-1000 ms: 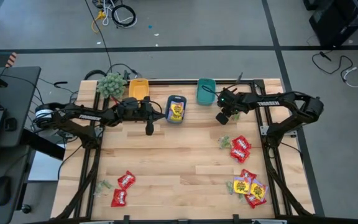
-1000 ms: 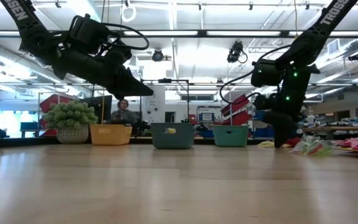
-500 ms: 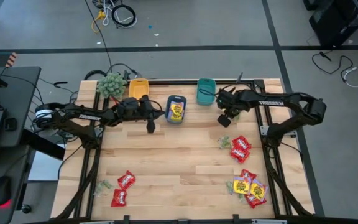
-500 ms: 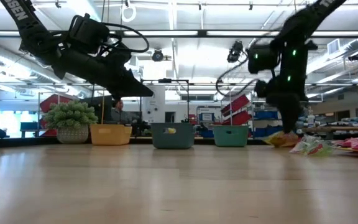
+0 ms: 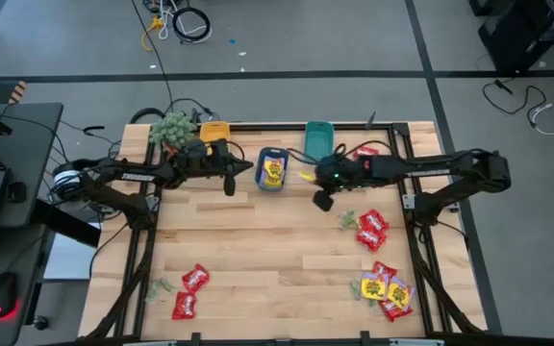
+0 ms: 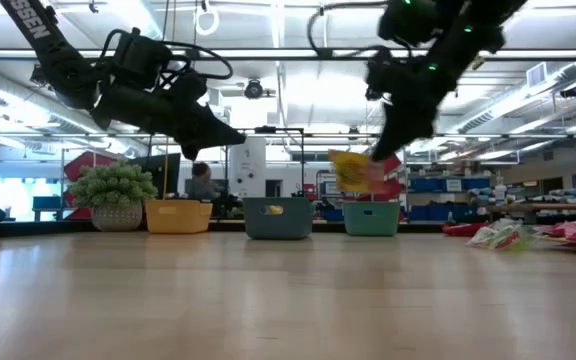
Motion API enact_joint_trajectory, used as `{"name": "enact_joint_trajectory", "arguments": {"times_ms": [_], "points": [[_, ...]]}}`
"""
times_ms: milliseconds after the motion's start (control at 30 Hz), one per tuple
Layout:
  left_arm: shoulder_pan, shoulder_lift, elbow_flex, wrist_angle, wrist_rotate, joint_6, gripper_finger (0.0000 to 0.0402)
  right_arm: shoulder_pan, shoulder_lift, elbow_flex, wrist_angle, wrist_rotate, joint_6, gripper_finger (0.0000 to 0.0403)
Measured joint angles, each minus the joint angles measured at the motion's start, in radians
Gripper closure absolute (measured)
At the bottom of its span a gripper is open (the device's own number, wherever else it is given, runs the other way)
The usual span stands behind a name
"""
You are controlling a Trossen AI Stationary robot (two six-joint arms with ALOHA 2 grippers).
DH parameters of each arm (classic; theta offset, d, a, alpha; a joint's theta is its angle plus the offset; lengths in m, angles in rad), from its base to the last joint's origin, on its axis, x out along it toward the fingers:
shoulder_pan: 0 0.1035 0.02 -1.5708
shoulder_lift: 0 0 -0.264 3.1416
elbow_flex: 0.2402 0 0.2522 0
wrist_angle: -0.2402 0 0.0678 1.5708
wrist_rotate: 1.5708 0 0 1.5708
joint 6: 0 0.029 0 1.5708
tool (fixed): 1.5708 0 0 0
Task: Sort candy
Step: Put the yellow candy pack into the blue bin
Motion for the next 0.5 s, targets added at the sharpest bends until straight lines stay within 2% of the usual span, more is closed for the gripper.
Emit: {"name": "enact_joint_trajectory", "arguments": {"times_ms": [167,367,500], "points": [[0.055,0.000,0.000,0.027,0.075,-0.007,0.0401,0.007,0.159,0.160,0.056,0.072,-0.123,0.0403],[0.085,0.000,0.000,0.024,0.076,-0.006,0.0401,0.002,0.375,0.384,0.017,0.089,-0.298,0.0403],[0.089,0.000,0.000,0.019,0.087,-0.005,0.0401,-0.004,0.490,0.470,-0.040,0.090,-0.342,0.0403]]}}
